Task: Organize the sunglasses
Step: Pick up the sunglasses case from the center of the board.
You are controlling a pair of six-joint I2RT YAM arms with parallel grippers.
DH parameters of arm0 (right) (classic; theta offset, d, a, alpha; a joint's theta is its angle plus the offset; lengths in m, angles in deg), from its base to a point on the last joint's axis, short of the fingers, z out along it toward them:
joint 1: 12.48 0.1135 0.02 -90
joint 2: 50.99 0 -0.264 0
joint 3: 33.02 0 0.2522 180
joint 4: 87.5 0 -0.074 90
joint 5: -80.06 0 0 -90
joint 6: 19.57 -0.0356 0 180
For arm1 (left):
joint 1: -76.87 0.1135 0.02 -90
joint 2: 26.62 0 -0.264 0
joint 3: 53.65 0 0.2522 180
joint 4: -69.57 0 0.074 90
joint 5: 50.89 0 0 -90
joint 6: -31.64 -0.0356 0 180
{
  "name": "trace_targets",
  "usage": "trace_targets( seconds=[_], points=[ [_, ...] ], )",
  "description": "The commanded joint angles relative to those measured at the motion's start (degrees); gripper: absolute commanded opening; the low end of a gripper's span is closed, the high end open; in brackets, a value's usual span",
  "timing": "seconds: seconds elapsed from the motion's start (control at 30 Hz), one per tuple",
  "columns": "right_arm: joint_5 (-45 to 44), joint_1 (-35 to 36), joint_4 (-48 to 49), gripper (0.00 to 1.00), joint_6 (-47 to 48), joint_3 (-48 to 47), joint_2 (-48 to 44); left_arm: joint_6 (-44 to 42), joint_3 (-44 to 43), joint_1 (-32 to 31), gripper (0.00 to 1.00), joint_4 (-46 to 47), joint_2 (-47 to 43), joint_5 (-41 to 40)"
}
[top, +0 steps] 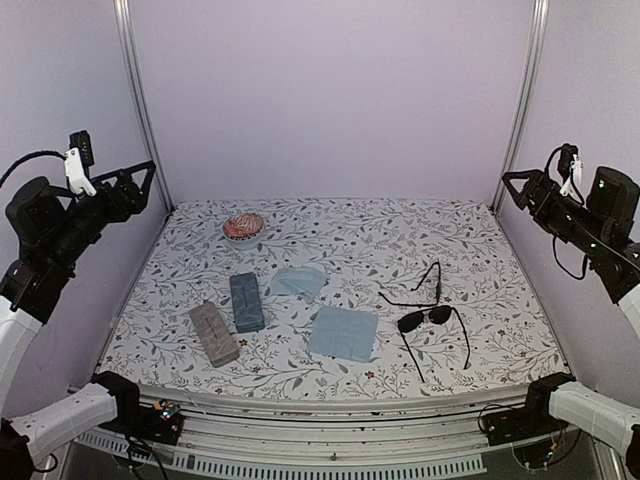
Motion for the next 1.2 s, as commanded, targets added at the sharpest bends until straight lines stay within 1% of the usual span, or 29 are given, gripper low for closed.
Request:
trace_targets(
  seconds=[0.0, 0.1, 0.2, 0.3, 0.37, 0.5, 0.53, 0.63, 0.77, 0.87, 1.03, 1.1, 1.17],
  points=[
    [10.63, -4.07, 5.00, 0.85, 0.11, 2.62, -0.72, 1.82, 3.30, 5.03, 0.95, 2.52, -1.04, 7.56],
    [15.76, -6.12, 6.64, 0.85, 0.48, 4.32, 0.21, 2.13, 7.01, 7.30, 0.97, 7.04, -2.42, 14.73],
    [20.81, -7.21, 9.38, 0.84, -0.15, 5.89, 1.67, 3.88, 11.46, 8.02, 0.98, 13.54, -3.74, 20.55],
    [23.00, -6.29, 13.28, 0.84, -1.66, 8.15, 2.92, 6.40, 13.50, 7.06, 0.98, 15.42, -2.03, 22.66],
    [22.63, -3.99, 15.99, 0.84, -2.84, 9.77, 3.89, 8.05, 13.46, 5.28, 0.98, 14.14, 0.83, 21.64],
    [18.97, 3.18, 20.26, 0.83, -5.35, 12.57, 7.22, 11.39, 10.89, -1.41, 0.98, 6.49, 10.90, 10.64],
    [17.47, 5.18, 20.68, 0.83, -5.62, 12.79, 8.38, 12.30, 10.70, -3.03, 0.98, 5.53, 13.52, 7.08],
    [13.47, 11.72, 22.60, 0.82, -6.50, 13.29, 13.11, 14.71, 9.96, -8.08, 0.98, 3.80, 21.47, 0.20],
    [6.77, 18.41, 23.57, 0.80, -7.38, 13.00, 19.27, 19.02, 7.80, -14.39, 0.93, -0.63, 32.33, -10.08],
    [2.72, 22.62, 24.51, 0.79, -8.29, 12.21, 23.91, 22.35, 4.63, -18.30, 0.90, -4.97, 40.89, -14.28],
    [-0.90, 27.48, 25.09, 0.79, -9.12, 8.85, 31.89, 29.75, -3.19, -22.37, 0.90, -16.70, 53.17, -22.49],
    [-1.29, 29.54, 25.54, 0.79, -9.45, 7.18, 35.07, 32.53, -4.91, -22.91, 0.92, -19.71, 56.19, -24.87],
    [-0.65, 31.00, 25.88, 0.79, -9.49, 5.57, 38.01, 33.02, -5.66, -22.96, 0.96, -19.86, 58.01, -24.32]
  ],
)
